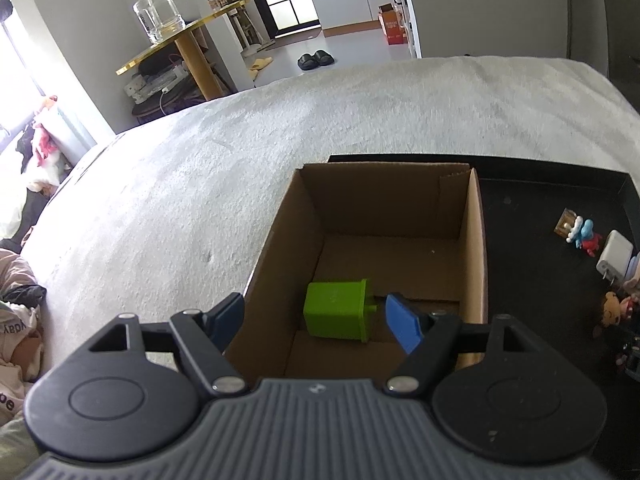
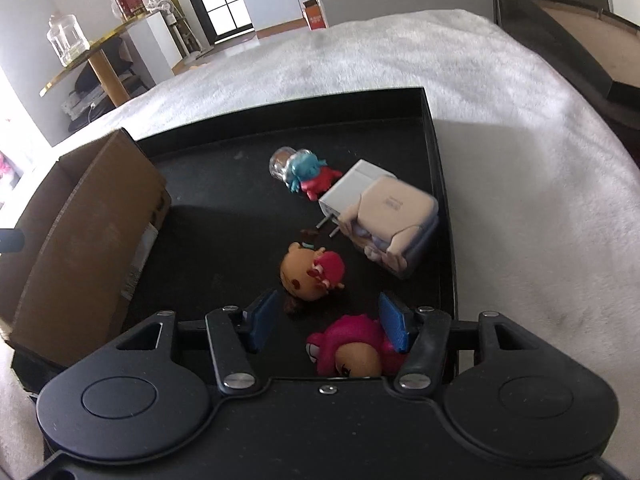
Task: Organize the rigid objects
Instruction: 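Move the right gripper to the brown-haired doll with red bow, then grasp the brown-haired doll with the right gripper and drop it into the box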
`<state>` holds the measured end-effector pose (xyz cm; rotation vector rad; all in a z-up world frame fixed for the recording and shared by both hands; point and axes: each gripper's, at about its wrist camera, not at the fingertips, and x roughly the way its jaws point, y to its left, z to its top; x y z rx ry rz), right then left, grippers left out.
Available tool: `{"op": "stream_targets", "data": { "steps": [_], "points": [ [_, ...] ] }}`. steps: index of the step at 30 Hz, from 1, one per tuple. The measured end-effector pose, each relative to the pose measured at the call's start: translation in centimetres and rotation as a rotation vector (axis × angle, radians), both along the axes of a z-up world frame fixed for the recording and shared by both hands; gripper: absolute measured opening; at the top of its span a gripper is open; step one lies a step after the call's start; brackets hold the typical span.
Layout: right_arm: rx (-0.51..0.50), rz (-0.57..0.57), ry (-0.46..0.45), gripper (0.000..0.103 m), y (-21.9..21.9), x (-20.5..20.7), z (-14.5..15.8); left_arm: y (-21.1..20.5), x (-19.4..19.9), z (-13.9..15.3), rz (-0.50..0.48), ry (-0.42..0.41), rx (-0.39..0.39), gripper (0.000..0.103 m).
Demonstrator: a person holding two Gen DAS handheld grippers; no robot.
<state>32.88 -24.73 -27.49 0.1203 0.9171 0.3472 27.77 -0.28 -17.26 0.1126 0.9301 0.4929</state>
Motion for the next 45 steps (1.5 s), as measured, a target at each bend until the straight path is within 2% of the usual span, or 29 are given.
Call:
{"op": "stream_targets", "data": {
  "steps": [10, 12, 13, 23, 26, 33, 37, 42, 45],
  "points": [
    [0.061, -0.006, -0.028, 0.054, 0.5, 1.9, -0.7, -0.2, 1.0, -0.5, -0.007, 0.025, 0.019, 0.077],
    [0.064, 0.017, -0.031, 0.034, 0.8, 1.8, -0.7, -0.2, 0.9, -0.5, -0.009, 0.021, 0.016, 0.077],
    [0.070, 0.032, -0.021, 0.032, 0.9, 1.7, -0.8, -0.1, 0.8, -0.5, -0.009, 0.019, 0.014, 0.077],
    [0.048, 0.058, -0.024, 0.031, 1.7, 0.4, 0.0, 1.4, -0.7, 0.2, -0.005, -0.018, -0.035, 0.077],
    [0.064, 0.042, 0.002, 0.031, 1.7, 0.2, 0.5, 2.0, -1.0, 0.2, -0.009, -0.028, -0.051, 0.077],
    [-0.006, 0.051, -0.031, 0.031, 3.0, -0.6, 2.7, 4.2, -2.0, 0.2, 0.033, -0.038, -0.170, 0.077],
    [-0.043, 0.058, -0.055, 0.031, 4.1, -0.9, 4.0, 5.1, -2.7, 0.6, 0.026, -0.062, -0.204, 0.077],
    [-0.089, 0.069, -0.086, 0.031, 5.6, -1.7, 5.7, 5.2, -3.9, 1.2, -0.028, -0.098, -0.137, 0.077],
    [-0.127, 0.063, -0.104, 0.031, 6.6, -2.0, 6.4, 6.3, -4.8, 1.4, -0.022, -0.132, -0.202, 0.077]
  ]
}}
